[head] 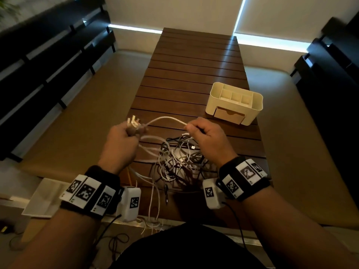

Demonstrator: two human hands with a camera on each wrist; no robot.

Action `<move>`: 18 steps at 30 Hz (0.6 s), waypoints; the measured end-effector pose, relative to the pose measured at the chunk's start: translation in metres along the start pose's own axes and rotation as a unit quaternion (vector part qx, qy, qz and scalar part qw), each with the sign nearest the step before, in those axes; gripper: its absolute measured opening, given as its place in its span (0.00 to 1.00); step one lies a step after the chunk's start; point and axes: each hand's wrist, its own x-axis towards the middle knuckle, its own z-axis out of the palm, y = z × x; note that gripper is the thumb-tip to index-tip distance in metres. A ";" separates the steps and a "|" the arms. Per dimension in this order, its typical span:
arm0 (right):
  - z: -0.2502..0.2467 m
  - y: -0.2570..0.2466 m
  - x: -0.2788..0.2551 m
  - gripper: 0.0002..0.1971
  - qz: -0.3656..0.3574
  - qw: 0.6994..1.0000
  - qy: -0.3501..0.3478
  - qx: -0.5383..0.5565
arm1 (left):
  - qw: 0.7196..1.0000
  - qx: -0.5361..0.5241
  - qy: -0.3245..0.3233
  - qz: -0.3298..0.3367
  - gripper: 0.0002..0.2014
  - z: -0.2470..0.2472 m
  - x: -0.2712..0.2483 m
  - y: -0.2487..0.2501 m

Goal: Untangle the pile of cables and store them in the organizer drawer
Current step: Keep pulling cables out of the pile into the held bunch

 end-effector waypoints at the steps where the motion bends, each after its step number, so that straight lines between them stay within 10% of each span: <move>1: 0.001 0.000 0.001 0.08 -0.007 1.000 -0.018 -0.020 | 0.999 -0.021 0.036 0.010 0.10 0.000 -0.001 0.002; 11: 0.009 0.009 0.006 0.10 -0.041 0.981 -0.122 -0.147 | 0.980 -0.039 0.150 0.124 0.17 0.014 -0.009 0.013; 18: 0.009 -0.003 0.006 0.10 -0.118 0.976 -0.135 -0.122 | 0.974 0.088 -0.129 0.162 0.15 0.029 -0.014 0.020</move>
